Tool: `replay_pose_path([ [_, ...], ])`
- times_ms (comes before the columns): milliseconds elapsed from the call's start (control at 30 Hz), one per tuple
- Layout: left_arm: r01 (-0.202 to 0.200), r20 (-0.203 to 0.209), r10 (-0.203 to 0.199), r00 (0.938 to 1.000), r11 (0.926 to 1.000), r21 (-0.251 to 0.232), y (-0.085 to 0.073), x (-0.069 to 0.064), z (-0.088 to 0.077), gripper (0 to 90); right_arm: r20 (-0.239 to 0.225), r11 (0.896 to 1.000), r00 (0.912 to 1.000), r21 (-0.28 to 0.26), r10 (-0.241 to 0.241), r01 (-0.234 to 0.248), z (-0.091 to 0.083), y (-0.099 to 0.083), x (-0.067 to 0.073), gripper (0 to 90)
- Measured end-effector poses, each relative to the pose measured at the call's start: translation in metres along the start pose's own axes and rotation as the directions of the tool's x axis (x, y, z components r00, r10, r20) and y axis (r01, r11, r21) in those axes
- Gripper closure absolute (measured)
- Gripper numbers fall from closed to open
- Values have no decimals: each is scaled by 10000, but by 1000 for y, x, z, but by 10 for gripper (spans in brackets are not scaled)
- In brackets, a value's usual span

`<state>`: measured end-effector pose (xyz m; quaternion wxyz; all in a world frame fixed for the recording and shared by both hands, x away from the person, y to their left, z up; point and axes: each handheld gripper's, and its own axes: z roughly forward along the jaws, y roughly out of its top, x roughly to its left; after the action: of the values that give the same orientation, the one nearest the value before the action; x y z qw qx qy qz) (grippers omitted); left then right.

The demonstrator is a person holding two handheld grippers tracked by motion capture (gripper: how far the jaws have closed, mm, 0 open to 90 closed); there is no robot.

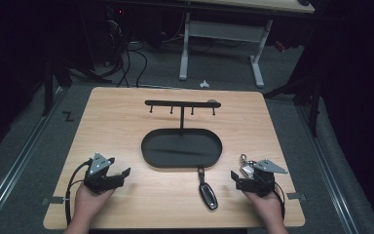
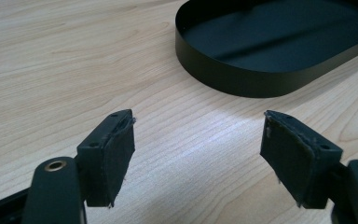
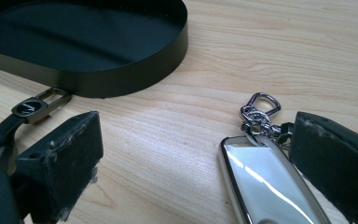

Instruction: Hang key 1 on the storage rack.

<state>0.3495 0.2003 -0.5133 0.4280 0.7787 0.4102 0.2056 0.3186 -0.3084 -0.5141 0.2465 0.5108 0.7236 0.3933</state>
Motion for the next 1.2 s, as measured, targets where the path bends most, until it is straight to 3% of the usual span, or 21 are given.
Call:
replay_pose_path([
  [200, -23, 20, 23, 10000, 9999, -130, 0, 0, -4, 295, 59, 9999, 9999, -26, -132, 132, 1, 1, 3, 32],
  [533, -47, -85, 46, 10000, 9999, -99, -1, -1, -2, 219, 192, 9974, 9974, 213, -689, 685, 3, 4, 10, 15],
  [700, -252, -199, 254, 9995, 9997, 67, -1, -3, 1, 153, 286, 9960, 9965, 461, -781, 767, 6, 5, 13, 25],
  [933, -482, -263, 476, 9985, 9986, -226, -1, -6, -1, 150, 361, 9911, 9942, 903, -1011, 975, 7, 6, 15, 45],
  [1067, -557, -129, 556, 9984, 9984, -94, -2, -7, 0, 150, 283, 9849, 9907, 1157, -1327, 1287, 7, 7, 19, 45],
  [1200, -534, 61, 534, 9986, 9986, 11, -3, -8, 0, 150, 90, 9790, 9919, 1620, -1271, 1240, 5, 9, 23, 58],
])
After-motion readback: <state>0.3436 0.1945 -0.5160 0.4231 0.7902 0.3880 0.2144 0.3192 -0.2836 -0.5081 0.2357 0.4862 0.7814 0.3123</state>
